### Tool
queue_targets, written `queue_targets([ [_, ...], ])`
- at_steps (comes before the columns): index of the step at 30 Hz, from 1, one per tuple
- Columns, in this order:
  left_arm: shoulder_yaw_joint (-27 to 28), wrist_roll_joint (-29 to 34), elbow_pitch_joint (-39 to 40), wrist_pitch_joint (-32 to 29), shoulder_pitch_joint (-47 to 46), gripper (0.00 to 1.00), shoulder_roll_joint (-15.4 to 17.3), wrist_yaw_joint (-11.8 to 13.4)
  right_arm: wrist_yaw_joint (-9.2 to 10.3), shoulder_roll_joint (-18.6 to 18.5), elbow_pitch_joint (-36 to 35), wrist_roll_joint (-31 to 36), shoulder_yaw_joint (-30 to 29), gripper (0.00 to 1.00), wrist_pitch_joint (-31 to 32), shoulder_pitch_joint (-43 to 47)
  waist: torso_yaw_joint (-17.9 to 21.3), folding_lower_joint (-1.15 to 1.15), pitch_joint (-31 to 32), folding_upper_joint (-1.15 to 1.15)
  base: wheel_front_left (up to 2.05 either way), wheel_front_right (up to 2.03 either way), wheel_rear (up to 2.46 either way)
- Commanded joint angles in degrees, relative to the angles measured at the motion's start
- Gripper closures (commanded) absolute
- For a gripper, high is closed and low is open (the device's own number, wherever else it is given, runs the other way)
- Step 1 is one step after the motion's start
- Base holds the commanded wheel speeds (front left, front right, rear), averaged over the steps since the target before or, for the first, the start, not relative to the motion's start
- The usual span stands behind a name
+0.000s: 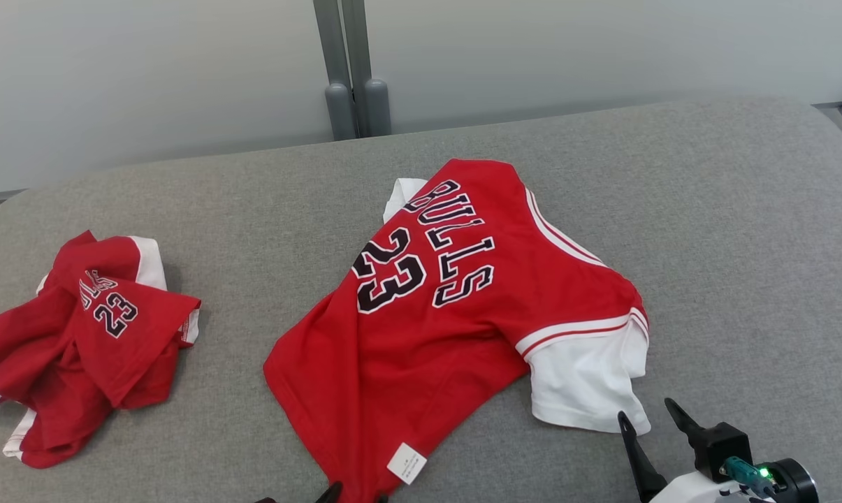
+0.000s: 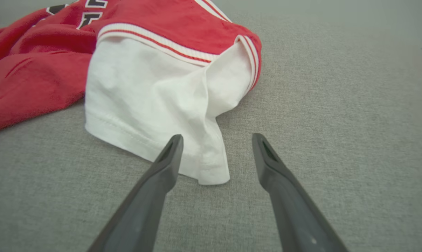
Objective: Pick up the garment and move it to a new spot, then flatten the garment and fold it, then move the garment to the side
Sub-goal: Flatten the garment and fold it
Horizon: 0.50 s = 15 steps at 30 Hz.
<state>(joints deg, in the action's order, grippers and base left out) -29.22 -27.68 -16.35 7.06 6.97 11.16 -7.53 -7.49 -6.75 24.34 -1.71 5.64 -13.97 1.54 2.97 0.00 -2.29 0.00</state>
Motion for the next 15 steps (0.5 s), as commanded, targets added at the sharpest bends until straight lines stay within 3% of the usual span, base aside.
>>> queue_targets([
  [1,-0.5,-0.3,-0.5,-0.1,-1.3,0.0,0.6,0.1,-0.01,-0.2,1.3,-0.3,0.2,0.0,0.1,-1.5,-0.1,0.0,-0.7,0.0,0.0,0.0,0.0],
  [13,-4.2,-3.6,-7.0,-0.8,-5.6,0.0,1.2,0.1,-0.01,-0.5,12.8,-2.5,5.1,0.0,2.9,-11.0,0.6,0.0,-3.3,0.0,0.0,0.0,0.0],
  [14,-4.4,-3.9,-7.9,-0.9,-6.0,0.55,1.1,0.1,-0.01,-0.4,13.8,-2.9,5.7,0.11,3.7,-11.6,0.6,0.0,-3.4,0.0,0.0,0.0,0.0],
  [15,-5.1,-4.0,-8.9,-0.7,-6.6,0.87,1.0,0.1,-0.01,-0.6,14.9,-3.5,6.7,0.67,4.3,-12.3,0.6,0.0,-3.4,0.0,0.0,0.0,0.0],
])
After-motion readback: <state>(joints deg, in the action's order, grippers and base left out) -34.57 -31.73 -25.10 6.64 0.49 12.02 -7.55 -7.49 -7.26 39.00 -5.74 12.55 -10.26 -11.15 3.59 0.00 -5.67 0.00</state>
